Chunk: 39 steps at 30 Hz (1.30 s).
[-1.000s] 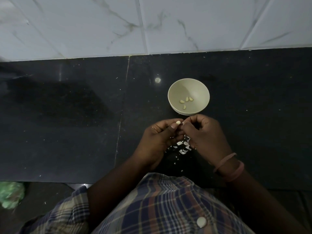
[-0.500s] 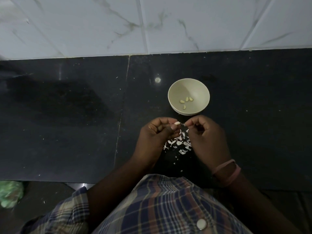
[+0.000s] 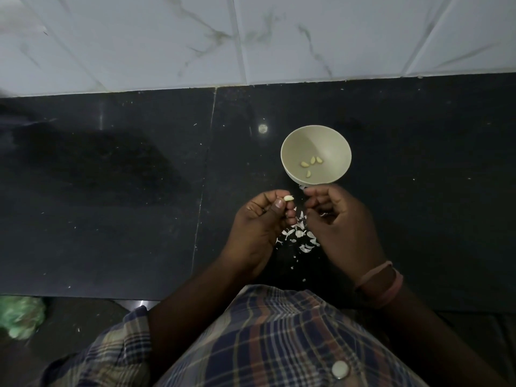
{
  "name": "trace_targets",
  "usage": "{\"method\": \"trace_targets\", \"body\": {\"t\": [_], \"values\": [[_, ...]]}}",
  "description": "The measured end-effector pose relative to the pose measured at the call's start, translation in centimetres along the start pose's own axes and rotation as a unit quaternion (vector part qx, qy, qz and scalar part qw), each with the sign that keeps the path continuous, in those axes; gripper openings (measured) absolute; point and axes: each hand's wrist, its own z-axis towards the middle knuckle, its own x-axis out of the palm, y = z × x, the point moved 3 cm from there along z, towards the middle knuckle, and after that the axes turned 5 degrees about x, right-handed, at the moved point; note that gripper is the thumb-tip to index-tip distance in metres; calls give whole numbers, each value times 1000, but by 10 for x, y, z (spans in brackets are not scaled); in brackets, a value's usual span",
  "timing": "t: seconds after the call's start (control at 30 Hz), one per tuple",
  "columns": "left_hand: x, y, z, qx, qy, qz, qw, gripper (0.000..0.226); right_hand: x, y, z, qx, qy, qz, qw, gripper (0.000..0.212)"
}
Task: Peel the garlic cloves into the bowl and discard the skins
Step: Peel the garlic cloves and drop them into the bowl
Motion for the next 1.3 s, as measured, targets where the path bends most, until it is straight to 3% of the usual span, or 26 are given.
{"method": "trace_targets", "body": {"t": [0.27,0.5,0.87,1.3], "values": [[-3,3,-1,-6,8,17,1000,14,-1,17,-3,-58,-17,13,998,5],[-3,-1,-2,2,10,52,999,12,2,15,-4,-83,-33,-39,995,5],[4,-5,-8,-12,-9,13,1000,15,-1,11,-2,-23,-16,-22,999,5],[5,-5,-12,-47,-15,4,999,18,-4,15,-4,-84,-17,-87,993,9]]}}
